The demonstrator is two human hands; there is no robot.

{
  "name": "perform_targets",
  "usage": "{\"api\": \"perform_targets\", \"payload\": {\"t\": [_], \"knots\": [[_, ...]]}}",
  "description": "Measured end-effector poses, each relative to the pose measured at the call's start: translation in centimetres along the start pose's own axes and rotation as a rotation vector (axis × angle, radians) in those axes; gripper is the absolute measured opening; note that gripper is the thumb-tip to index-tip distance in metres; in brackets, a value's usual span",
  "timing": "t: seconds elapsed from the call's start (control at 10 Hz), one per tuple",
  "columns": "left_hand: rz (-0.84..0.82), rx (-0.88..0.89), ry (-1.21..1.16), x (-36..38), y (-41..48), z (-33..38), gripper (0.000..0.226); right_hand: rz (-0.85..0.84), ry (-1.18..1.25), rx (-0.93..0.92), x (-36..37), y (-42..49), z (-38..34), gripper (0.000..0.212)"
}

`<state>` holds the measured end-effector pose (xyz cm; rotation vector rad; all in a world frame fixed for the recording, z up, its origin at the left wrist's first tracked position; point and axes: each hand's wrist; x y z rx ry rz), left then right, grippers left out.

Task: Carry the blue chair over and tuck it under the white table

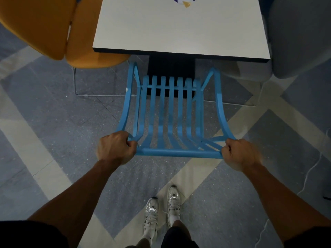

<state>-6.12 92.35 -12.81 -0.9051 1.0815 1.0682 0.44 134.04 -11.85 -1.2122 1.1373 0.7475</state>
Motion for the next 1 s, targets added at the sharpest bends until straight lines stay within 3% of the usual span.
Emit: {"api": "perform_targets", "payload": {"t": [0.4,0.8,1.0], "knots": [[0.006,0.003,0.017,-0.5,-0.2,0.2,0.022,0.102,0.063,0.024,0.8,-0.2,-0.2,0.030],[0.024,0.124,0.107,-0.4,-0.1,0.0,0.015,0.178,0.070,-0.021,0.5,-0.5,-0.8,0.028],[0.046,0.157,0.118,-2.1,0.4,0.9,0.074,0.062,0.155,-0.059,-1.0,0.5,-1.1,0.067]]}}
Point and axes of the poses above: each hand's wrist, its own y-axis towards the middle knuckle, its own x-axis out of the palm, z = x × y, and after that the axes turned 7 degrees about x, right-handed
